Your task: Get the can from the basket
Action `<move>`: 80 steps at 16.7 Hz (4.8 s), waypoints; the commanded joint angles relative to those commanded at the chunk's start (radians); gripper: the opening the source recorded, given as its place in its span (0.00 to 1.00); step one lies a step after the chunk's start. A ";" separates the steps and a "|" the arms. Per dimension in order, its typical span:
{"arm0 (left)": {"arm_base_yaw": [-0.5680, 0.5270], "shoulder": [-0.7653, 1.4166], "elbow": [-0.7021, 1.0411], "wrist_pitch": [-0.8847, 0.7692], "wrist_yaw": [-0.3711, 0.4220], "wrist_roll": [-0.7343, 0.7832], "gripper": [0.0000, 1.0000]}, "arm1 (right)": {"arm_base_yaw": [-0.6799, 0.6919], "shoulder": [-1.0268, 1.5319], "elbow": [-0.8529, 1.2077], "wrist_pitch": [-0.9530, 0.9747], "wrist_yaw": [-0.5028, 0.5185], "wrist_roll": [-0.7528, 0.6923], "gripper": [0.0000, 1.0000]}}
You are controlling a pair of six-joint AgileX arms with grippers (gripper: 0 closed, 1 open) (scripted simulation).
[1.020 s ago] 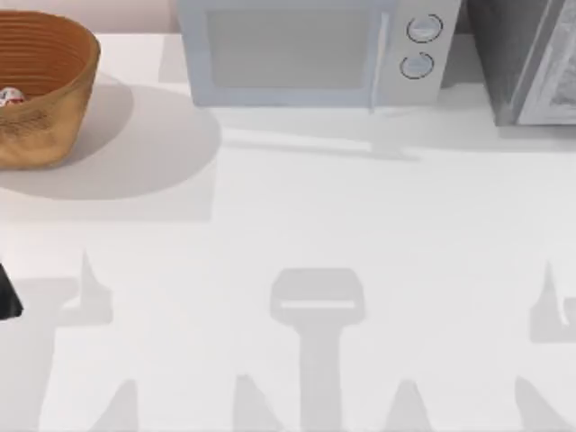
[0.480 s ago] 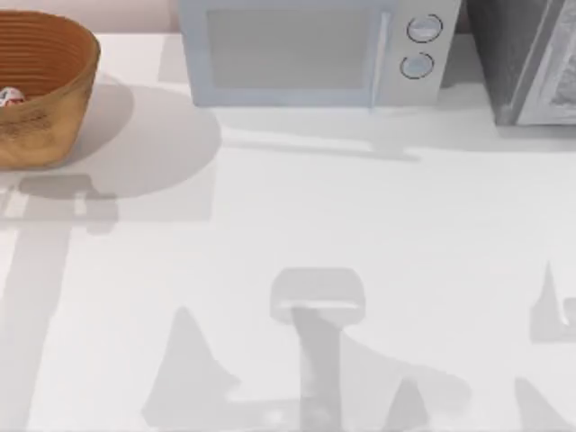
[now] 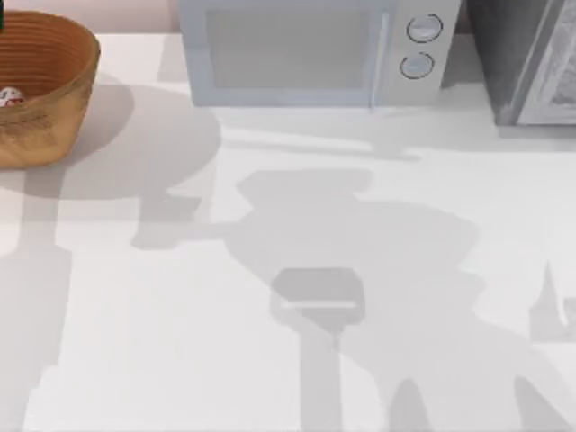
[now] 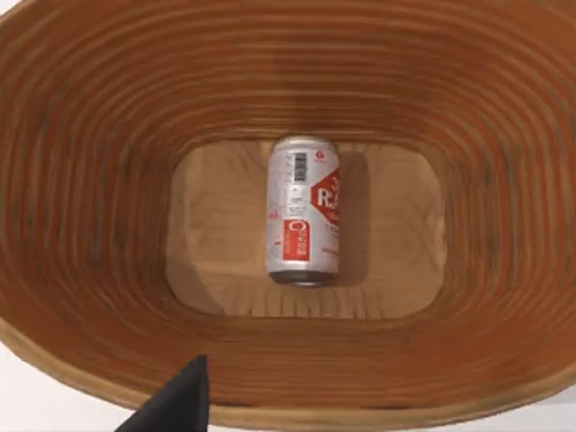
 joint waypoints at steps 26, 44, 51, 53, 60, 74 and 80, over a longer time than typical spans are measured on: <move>0.032 0.854 0.646 -0.236 0.035 0.063 1.00 | 0.000 0.000 0.000 0.000 0.000 0.000 1.00; 0.032 0.858 0.639 -0.226 0.035 0.063 0.00 | 0.000 0.000 0.000 0.000 0.000 0.000 1.00; 0.032 0.858 0.639 -0.226 0.035 0.063 0.00 | 0.000 0.000 0.000 0.000 0.000 0.000 1.00; 0.035 0.820 0.641 -0.228 0.027 0.062 0.00 | 0.000 0.000 0.000 0.000 0.000 0.000 1.00; 0.016 0.559 0.398 -0.091 0.017 0.041 0.00 | 0.000 0.000 0.000 0.000 0.000 0.000 1.00; -0.056 -1.061 -1.015 0.515 -0.027 -0.039 0.00 | 0.000 0.000 0.000 0.000 0.000 0.000 1.00; -0.085 -1.579 -1.512 0.770 -0.048 -0.079 0.00 | 0.000 0.000 0.000 0.000 0.000 0.000 1.00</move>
